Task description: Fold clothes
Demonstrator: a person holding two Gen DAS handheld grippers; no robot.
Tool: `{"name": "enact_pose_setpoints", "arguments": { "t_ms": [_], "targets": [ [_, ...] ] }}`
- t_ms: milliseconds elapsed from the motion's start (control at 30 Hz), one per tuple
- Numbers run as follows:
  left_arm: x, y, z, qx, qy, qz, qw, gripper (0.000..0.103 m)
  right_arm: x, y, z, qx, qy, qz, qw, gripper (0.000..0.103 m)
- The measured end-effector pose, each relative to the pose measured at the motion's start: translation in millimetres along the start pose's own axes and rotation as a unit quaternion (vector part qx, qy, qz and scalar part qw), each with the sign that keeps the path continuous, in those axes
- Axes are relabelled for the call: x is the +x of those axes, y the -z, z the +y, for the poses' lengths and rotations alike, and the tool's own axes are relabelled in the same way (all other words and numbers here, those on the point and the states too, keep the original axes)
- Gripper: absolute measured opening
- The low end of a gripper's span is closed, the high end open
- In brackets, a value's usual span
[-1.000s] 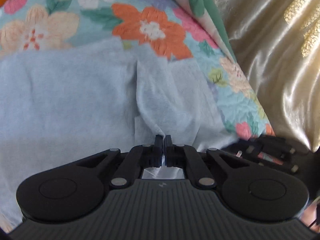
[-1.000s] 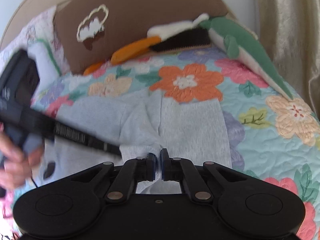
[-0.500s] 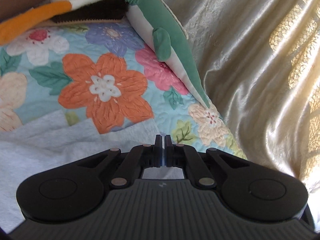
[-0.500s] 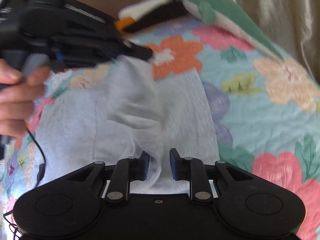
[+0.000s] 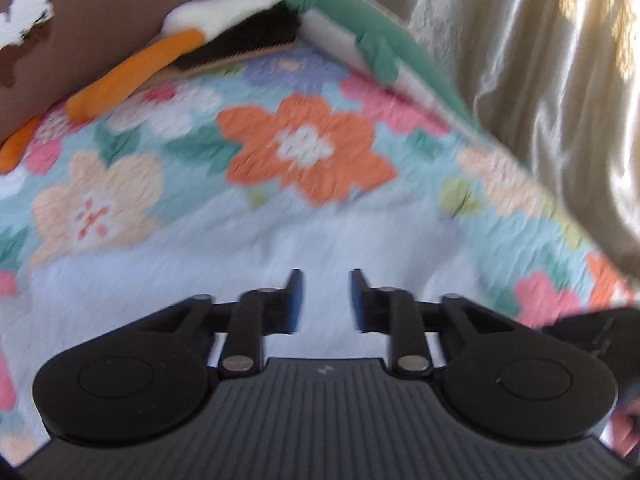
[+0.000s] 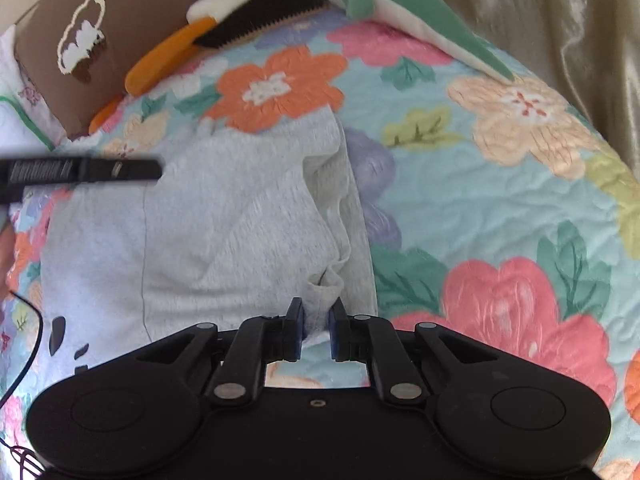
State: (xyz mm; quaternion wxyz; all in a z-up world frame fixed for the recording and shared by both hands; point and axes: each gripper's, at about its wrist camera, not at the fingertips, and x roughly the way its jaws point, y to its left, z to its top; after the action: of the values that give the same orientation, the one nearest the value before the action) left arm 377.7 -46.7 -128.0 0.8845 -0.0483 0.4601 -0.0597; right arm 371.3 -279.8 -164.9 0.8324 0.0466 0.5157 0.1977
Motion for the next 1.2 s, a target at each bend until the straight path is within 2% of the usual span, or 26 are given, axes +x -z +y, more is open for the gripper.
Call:
{"name": "enact_pose_setpoints", "arguments": {
  "t_ms": [100,167,200,267,333,367,467,567,633,667,800,867,967,1000,1033,1067,1100,1167,1200],
  "targets": [
    [2.6,34.6,14.1,0.012,-0.056,0.038,0.9976,0.039,-1.4,1.2,-9.6,0.025,-0.007,0.010,1.000,0.015],
    [-5.5,52.8,30.6,0.004,-0.078,0.028,0.9966,0.041,-4.8,1.1,-12.6,0.034,-0.007,0.007,0.999,0.021],
    [-12.0,60.1,41.2,-0.006,-0.085,0.017,0.9962,0.041,-6.9,1.5,-12.1,0.030,0.004,0.004,1.000,0.027],
    [-25.2,73.2,66.3,-0.037,-0.117,0.008,0.9925,0.041,-10.2,0.5,-8.8,0.006,0.043,-0.009,0.999,0.029],
    [-34.4,84.6,93.3,-0.075,-0.133,0.017,0.9881,0.045,-12.7,-3.1,-9.0,-0.004,0.070,-0.023,0.997,0.033],
    [-38.6,91.1,105.4,-0.094,-0.132,0.020,0.9865,0.046,-15.0,-4.2,-10.9,0.006,0.062,-0.029,0.998,0.034],
    [-50.0,113.2,130.7,-0.140,-0.098,0.023,0.9850,0.046,-20.8,-6.2,-14.0,0.031,0.028,-0.043,0.998,0.045],
    [-57.3,127.4,123.5,-0.132,-0.110,0.031,0.9847,0.047,-25.1,-3.3,-1.1,0.012,0.003,-0.042,0.999,0.047],
    [-61.0,135.5,115.1,-0.122,-0.116,0.043,0.9848,0.063,-31.3,2.3,10.5,-0.010,-0.014,-0.033,0.999,0.050],
    [-62.5,140.5,113.1,-0.122,-0.110,0.049,0.9852,0.067,-34.9,6.5,16.0,-0.018,-0.028,-0.026,0.999,0.052],
    [-75.5,164.7,103.7,-0.103,-0.079,0.042,0.9906,0.067,-47.0,37.9,37.9,-0.041,-0.097,0.016,0.994,0.054],
    [-81.9,176.8,101.2,-0.107,-0.072,0.038,0.9909,0.067,-45.8,54.6,49.4,-0.056,-0.099,0.033,0.993,0.054],
    [-88.6,190.4,100.3,-0.137,-0.044,0.028,0.9892,0.069,-36.7,72.2,65.8,-0.088,-0.084,0.054,0.991,0.054],
    [-90.0,193.7,99.2,-0.142,-0.039,0.023,0.9888,0.069,-31.8,75.3,70.8,-0.102,-0.074,0.059,0.990,0.054],
    [-90.8,196.3,96.5,-0.140,-0.039,0.019,0.9892,0.069,-25.4,77.6,74.5,-0.118,-0.057,0.063,0.989,0.049],
    [-91.9,198.2,93.5,-0.136,-0.041,0.017,0.9897,0.068,-21.0,80.1,76.8,-0.132,-0.048,0.067,0.988,0.036],
    [-93.5,198.5,89.8,-0.130,-0.044,0.021,0.9904,0.066,-20.7,82.4,77.5,-0.146,-0.045,0.069,0.986,0.014],
    [-97.9,199.1,84.1,-0.121,-0.047,0.029,0.9911,0.056,-31.9,84.7,77.3,-0.162,-0.041,0.059,0.984,0.009],
    [-99.3,200.5,82.5,-0.121,-0.048,0.036,0.9908,0.055,-36.4,85.3,75.5,-0.163,-0.036,0.058,0.984,0.008]
  ]
}}
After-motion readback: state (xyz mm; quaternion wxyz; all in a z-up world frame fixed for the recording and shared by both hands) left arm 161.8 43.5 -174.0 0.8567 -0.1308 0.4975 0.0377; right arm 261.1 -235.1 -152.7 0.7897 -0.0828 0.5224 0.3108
